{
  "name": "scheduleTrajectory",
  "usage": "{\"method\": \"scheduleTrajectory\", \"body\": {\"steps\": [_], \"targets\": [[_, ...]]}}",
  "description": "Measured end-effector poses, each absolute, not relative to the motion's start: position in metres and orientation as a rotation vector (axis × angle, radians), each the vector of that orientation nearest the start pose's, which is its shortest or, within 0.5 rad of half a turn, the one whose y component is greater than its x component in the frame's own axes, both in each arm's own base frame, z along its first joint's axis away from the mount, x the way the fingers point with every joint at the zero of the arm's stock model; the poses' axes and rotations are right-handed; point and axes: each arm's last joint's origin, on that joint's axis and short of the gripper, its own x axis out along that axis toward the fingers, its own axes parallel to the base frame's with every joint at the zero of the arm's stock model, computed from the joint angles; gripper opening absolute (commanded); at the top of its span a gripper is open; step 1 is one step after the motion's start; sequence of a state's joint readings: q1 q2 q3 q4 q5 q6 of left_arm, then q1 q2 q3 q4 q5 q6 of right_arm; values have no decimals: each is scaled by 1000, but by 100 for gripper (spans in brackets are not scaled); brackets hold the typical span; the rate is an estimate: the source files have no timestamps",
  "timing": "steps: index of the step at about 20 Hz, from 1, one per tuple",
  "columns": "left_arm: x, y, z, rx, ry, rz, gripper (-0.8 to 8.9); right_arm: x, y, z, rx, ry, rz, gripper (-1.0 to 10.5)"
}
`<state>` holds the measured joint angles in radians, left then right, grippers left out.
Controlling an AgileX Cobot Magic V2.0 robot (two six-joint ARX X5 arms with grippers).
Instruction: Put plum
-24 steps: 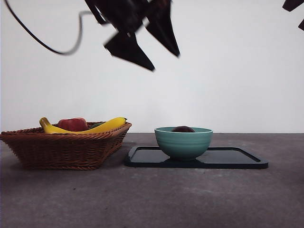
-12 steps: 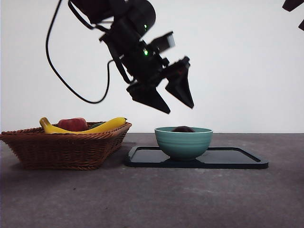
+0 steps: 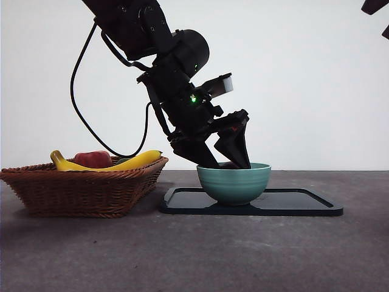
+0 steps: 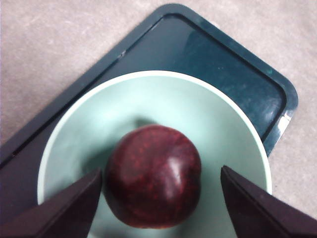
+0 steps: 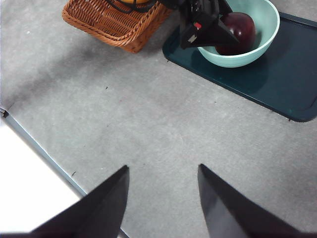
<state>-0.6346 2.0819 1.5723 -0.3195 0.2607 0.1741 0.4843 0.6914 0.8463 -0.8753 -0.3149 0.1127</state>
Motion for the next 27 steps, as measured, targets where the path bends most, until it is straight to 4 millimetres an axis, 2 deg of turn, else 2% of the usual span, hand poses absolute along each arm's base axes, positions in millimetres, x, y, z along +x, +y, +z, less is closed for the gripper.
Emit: {"method": "scheduleTrajectory", "body": {"steps": [11, 16, 18, 27], "targets": [[358, -283, 195, 367, 759, -923, 369, 103, 64, 306, 39, 778, 721, 221], [358, -286, 190, 407, 762, -886, 293, 103, 64, 306, 39, 778, 721, 221], [358, -287, 190, 409, 760, -885, 233, 103, 64, 306, 39, 778, 721, 222], [359, -287, 191, 410, 757, -881, 214, 103, 64, 306, 39, 778, 720, 221]]}}
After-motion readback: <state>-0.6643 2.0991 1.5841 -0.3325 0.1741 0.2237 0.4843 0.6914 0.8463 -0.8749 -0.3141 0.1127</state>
